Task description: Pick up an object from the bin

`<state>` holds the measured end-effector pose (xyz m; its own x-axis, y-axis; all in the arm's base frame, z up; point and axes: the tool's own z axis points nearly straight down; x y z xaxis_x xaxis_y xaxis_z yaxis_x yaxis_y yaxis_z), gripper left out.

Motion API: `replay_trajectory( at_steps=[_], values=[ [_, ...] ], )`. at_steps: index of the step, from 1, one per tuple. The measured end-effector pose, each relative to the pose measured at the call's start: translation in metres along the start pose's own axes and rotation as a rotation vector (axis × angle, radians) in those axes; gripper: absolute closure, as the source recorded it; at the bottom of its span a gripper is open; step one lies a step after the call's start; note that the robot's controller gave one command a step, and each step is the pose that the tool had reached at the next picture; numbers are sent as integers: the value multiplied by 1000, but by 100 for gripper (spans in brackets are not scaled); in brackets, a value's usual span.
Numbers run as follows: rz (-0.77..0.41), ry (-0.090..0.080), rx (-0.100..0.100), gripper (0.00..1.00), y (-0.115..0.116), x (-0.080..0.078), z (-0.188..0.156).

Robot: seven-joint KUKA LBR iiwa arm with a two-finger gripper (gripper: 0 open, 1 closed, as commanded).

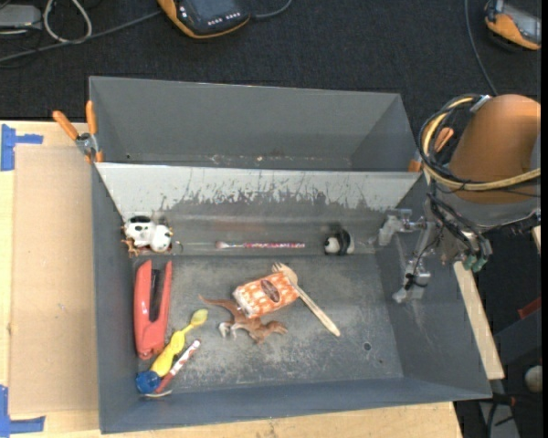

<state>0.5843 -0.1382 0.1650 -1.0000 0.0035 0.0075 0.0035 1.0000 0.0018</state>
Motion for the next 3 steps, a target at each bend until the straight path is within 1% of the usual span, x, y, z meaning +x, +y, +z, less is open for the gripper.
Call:
replay_trajectory(
  at_steps=[1,2,3],
  values=[
    [-3,-7,1,0,1,-1,-5],
    [71,-7,-1,0,54,-23,43],
    [132,-10,3,0,68,-17,64]
  ],
)
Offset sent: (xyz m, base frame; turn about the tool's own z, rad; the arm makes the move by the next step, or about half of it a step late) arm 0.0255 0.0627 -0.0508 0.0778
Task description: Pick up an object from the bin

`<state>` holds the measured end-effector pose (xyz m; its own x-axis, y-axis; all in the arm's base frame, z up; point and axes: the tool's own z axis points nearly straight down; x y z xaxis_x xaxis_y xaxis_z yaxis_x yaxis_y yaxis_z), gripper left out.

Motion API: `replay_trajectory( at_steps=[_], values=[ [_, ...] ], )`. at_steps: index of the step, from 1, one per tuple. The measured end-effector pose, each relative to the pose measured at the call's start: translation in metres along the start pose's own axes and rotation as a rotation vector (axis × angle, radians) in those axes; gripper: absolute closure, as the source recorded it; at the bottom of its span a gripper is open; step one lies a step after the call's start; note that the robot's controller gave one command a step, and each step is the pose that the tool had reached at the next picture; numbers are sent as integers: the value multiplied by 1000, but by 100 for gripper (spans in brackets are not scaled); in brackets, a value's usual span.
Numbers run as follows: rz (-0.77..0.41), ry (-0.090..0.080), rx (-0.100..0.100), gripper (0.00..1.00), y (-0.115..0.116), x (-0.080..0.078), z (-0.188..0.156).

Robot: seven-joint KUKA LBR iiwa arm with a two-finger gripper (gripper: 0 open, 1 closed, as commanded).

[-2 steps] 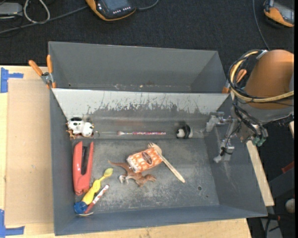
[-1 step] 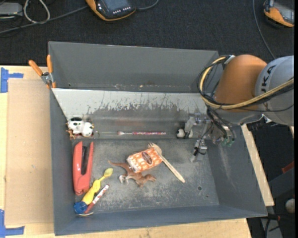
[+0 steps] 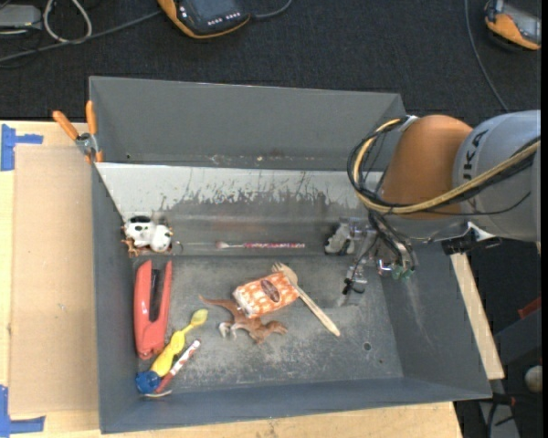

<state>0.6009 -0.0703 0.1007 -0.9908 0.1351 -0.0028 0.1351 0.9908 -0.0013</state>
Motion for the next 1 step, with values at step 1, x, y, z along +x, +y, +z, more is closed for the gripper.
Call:
replay_trajectory(
  at_steps=[1],
  values=[
    [-56,2,-3,0,42,8,22]
  ],
)
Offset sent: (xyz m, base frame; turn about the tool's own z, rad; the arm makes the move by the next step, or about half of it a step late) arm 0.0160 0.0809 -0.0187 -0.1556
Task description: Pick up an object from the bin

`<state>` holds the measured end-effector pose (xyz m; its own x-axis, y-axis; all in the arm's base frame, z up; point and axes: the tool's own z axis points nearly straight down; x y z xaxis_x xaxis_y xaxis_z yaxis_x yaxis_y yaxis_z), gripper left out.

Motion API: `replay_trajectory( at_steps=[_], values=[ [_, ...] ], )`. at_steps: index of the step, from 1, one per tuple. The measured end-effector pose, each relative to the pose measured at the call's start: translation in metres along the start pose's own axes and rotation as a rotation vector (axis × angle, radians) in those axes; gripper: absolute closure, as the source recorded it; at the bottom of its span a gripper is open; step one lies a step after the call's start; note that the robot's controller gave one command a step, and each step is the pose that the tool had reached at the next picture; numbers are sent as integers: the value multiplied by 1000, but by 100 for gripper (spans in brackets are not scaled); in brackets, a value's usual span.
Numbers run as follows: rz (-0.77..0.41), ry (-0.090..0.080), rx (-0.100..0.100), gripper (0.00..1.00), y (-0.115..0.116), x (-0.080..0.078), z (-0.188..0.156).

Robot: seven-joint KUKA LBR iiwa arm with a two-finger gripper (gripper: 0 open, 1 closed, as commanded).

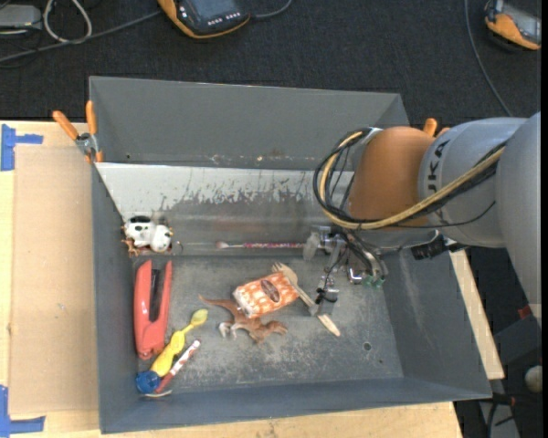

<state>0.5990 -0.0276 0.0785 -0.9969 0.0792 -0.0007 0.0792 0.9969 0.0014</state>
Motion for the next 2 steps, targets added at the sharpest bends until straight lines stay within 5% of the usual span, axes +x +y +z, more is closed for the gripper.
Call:
replay_trajectory(
  at_steps=[2],
  values=[
    [-317,-1,1,0,95,-15,1]
  ],
)
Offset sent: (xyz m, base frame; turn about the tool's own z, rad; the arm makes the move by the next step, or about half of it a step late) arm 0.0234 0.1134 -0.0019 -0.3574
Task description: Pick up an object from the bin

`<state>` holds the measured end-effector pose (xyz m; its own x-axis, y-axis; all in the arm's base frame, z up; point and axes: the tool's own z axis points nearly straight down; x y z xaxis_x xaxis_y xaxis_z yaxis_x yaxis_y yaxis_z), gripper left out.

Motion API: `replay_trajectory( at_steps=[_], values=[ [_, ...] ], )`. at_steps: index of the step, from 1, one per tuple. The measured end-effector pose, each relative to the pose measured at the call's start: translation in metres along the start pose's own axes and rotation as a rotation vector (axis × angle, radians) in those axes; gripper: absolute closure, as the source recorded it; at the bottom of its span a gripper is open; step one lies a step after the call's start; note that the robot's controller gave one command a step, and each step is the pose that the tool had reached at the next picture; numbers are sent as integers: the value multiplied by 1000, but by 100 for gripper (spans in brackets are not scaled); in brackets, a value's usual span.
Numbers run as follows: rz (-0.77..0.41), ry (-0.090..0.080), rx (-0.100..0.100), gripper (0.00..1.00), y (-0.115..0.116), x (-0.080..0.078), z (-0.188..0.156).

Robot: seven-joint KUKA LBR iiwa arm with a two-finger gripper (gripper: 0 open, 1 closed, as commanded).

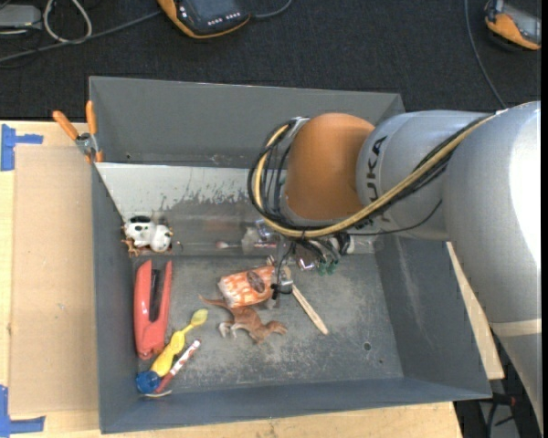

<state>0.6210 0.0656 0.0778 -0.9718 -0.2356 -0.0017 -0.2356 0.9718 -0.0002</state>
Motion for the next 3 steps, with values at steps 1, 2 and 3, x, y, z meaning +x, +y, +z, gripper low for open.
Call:
replay_trajectory(
  at_steps=[1,2,3],
  values=[
    [288,-4,4,100,27,33,8],
    [287,-4,4,100,27,33,8],
    [298,1,3,100,25,36,-54]
  ],
)
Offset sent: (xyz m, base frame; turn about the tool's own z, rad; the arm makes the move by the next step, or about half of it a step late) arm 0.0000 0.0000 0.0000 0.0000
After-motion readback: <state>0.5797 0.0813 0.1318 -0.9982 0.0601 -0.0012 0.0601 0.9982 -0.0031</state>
